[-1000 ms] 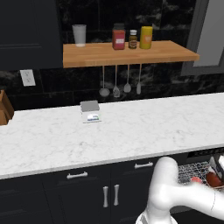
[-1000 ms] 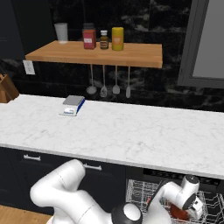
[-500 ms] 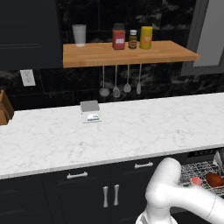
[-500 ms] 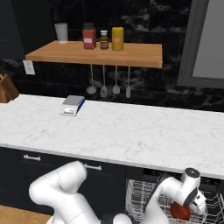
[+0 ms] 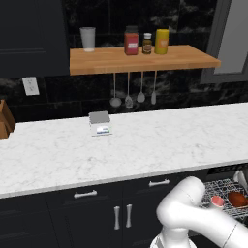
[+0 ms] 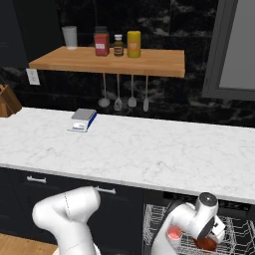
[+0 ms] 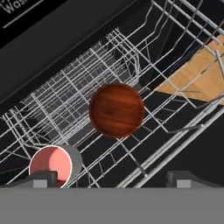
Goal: Pick up the cup and bowl from the counter, place them in the dishwasher, and close the dishwasher door.
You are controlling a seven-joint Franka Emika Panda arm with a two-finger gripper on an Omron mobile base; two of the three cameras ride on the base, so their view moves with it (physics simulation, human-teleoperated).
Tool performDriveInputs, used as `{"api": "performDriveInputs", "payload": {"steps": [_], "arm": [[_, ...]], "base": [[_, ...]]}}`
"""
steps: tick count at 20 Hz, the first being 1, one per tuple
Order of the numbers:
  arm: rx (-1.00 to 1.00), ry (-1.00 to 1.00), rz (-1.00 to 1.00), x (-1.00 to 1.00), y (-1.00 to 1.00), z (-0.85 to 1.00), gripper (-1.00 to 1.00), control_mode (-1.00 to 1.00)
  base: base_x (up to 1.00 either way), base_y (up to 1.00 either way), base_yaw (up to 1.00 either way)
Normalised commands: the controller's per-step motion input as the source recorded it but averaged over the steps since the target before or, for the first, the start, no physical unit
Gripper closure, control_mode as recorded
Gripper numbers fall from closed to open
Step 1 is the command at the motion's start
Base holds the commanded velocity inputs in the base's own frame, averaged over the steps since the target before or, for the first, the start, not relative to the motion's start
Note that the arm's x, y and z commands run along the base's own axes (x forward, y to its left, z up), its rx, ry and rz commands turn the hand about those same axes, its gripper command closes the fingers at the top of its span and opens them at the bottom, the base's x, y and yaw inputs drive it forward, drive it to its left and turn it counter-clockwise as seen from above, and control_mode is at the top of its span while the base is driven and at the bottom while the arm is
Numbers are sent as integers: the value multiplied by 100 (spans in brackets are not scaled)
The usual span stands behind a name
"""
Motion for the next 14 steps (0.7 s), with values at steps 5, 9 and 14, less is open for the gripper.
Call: {"api": "performDriveInputs", "payload": {"steps": [5, 9, 14], "arm": [[0, -10, 0, -28, 18, 34, -100, -100], [0, -8, 0, -19, 12, 38, -100, -100], [0, -5, 2, -4, 5, 36, -100, -100]], "base": [[0, 0, 0], [0, 0, 0], [0, 0, 0]]}}
